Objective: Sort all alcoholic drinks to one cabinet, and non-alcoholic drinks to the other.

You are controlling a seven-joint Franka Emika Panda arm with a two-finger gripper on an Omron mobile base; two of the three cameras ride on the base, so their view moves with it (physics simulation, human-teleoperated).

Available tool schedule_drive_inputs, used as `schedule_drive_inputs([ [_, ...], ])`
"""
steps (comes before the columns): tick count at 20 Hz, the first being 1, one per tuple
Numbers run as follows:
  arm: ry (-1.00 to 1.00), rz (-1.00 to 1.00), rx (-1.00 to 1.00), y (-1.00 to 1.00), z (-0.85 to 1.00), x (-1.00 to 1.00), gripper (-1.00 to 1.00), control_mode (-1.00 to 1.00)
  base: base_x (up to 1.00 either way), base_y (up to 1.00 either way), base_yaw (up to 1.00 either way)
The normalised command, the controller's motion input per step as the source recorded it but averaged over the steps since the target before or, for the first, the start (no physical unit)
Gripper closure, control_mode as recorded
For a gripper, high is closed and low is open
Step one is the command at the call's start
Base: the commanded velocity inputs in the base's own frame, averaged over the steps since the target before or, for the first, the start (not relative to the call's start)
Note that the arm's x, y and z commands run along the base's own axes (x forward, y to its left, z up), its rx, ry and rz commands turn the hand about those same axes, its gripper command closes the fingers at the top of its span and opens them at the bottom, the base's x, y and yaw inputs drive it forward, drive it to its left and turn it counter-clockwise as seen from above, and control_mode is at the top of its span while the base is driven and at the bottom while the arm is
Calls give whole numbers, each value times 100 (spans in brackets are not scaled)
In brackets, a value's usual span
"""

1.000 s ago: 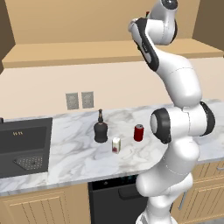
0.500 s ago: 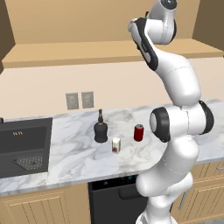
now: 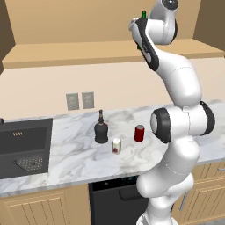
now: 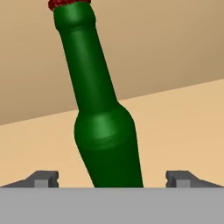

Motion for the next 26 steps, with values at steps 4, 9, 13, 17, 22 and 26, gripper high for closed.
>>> schedule_drive_inputs([
  [4,-11,0,-3,0,5,-2,-100,-100,0,0,0],
  [9,-9,0,-1,0,1,-11,-100,-100,0,0,0],
  [13,-7,0,0,0,3,-23,-100,-100,0,0,0],
  [17,-5,0,0,-3,10,-37,-100,-100,0,0,0],
  [22,-3,0,0,-5,9,-53,-100,-100,0,0,0],
  [26,0,0,0,-1,-1,-65,-100,-100,0,0,0],
])
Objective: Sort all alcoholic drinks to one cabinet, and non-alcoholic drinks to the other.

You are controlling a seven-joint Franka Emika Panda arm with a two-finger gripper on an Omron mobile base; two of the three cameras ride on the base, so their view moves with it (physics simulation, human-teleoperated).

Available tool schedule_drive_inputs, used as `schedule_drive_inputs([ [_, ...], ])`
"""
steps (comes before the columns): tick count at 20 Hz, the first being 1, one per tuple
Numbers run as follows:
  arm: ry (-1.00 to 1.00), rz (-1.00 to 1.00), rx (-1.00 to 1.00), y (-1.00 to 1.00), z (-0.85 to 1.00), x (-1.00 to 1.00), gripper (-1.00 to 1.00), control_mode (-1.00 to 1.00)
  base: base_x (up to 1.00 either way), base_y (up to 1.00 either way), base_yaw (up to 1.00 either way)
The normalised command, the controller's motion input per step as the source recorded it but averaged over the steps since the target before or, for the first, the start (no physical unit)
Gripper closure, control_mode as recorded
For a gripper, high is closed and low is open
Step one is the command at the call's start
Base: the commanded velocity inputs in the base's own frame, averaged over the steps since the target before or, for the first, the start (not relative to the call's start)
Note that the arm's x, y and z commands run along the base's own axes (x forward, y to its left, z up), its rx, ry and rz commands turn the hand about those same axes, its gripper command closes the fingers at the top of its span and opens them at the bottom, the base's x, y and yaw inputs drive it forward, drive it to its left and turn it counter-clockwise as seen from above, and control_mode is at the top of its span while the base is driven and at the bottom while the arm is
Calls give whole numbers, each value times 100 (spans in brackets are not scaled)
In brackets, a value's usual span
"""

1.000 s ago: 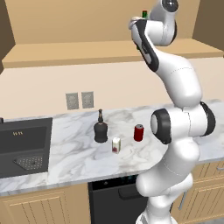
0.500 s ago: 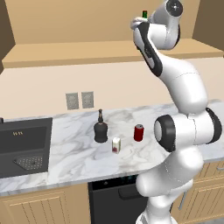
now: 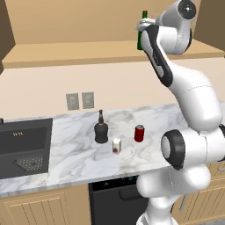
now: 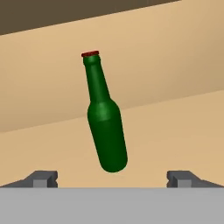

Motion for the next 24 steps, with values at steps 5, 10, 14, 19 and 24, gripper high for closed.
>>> schedule_drive_inputs([
  [5,0,0,0,0,-8,-67,-100,-100,0,0,0],
  [10,0,0,0,0,-10,-68,-100,-100,0,0,0],
  [14,3,0,0,0,-14,-64,-100,-100,0,0,0],
  [19,6,0,0,3,-18,-59,-100,-100,0,0,0],
  [24,7,2,0,10,-23,-50,-100,-100,0,0,0],
])
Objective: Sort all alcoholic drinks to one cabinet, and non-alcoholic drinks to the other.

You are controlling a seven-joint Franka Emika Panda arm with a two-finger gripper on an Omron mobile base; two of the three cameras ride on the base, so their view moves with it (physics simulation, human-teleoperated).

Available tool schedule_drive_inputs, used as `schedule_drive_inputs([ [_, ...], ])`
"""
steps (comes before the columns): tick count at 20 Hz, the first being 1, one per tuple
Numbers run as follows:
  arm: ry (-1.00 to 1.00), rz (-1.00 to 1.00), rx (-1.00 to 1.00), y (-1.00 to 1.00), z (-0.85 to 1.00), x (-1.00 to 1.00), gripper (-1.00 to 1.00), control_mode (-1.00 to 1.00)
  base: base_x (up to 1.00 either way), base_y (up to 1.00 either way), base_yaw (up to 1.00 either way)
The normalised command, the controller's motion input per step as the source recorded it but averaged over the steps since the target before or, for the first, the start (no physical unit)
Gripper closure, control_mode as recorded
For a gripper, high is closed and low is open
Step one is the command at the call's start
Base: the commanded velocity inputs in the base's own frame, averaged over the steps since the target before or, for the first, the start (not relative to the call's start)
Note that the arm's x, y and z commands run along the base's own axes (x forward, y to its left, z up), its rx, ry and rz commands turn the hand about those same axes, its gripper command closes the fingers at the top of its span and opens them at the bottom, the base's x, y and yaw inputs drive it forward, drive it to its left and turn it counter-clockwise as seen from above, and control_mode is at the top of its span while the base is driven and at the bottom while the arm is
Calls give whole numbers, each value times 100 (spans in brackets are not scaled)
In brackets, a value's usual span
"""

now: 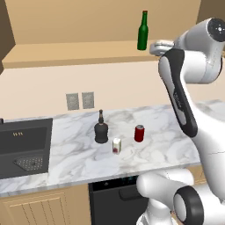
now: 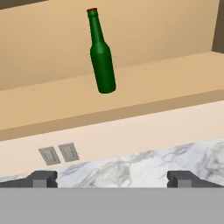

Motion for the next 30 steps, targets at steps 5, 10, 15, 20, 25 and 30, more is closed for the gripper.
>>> schedule_drive_inputs([
  [5,9,3,0,13,-25,-48,-100,-100,0,0,0],
  [10,11,3,0,16,-29,-43,-100,-100,0,0,0],
  [15,10,4,-1,25,-40,-33,-100,-100,0,0,0],
  [20,9,7,-2,31,-46,-14,-100,-100,0,0,0],
  [25,6,8,-2,35,-46,-5,-100,-100,0,0,0],
  [30,7,9,-6,38,-45,0,-100,-100,0,0,0],
])
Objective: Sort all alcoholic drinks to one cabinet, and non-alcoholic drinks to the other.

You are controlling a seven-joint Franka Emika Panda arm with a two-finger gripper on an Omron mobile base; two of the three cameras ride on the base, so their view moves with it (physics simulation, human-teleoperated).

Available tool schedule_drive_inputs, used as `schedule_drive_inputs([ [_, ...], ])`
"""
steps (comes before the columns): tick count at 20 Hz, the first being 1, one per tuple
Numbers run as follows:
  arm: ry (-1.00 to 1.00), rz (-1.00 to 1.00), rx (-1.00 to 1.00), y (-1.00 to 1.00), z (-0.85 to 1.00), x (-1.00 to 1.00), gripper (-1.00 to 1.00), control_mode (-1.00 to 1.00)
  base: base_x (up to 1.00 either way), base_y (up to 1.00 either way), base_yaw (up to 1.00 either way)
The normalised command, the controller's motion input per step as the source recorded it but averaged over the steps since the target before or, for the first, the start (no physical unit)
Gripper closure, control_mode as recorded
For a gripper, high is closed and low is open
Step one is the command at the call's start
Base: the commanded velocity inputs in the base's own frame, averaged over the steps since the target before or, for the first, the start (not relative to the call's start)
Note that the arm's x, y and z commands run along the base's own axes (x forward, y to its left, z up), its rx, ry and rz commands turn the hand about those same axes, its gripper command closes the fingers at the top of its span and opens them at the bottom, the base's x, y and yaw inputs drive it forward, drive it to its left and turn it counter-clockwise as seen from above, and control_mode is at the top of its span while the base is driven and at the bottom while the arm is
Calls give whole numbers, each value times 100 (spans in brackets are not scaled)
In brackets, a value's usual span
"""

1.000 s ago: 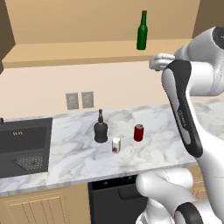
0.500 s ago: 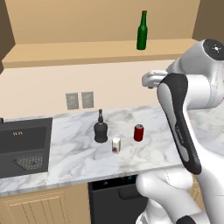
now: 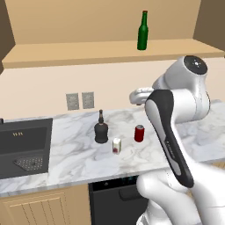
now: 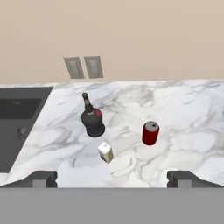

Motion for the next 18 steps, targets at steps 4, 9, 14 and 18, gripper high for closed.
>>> schedule_drive_inputs([
  [4,7,9,-8,36,-42,0,-100,-100,0,0,0],
  [9,7,7,-7,27,-32,10,-100,-100,0,0,0],
  [14,5,6,-5,20,-28,19,-100,-100,0,0,0],
  [18,3,6,-5,22,-29,28,-100,-100,0,0,0],
])
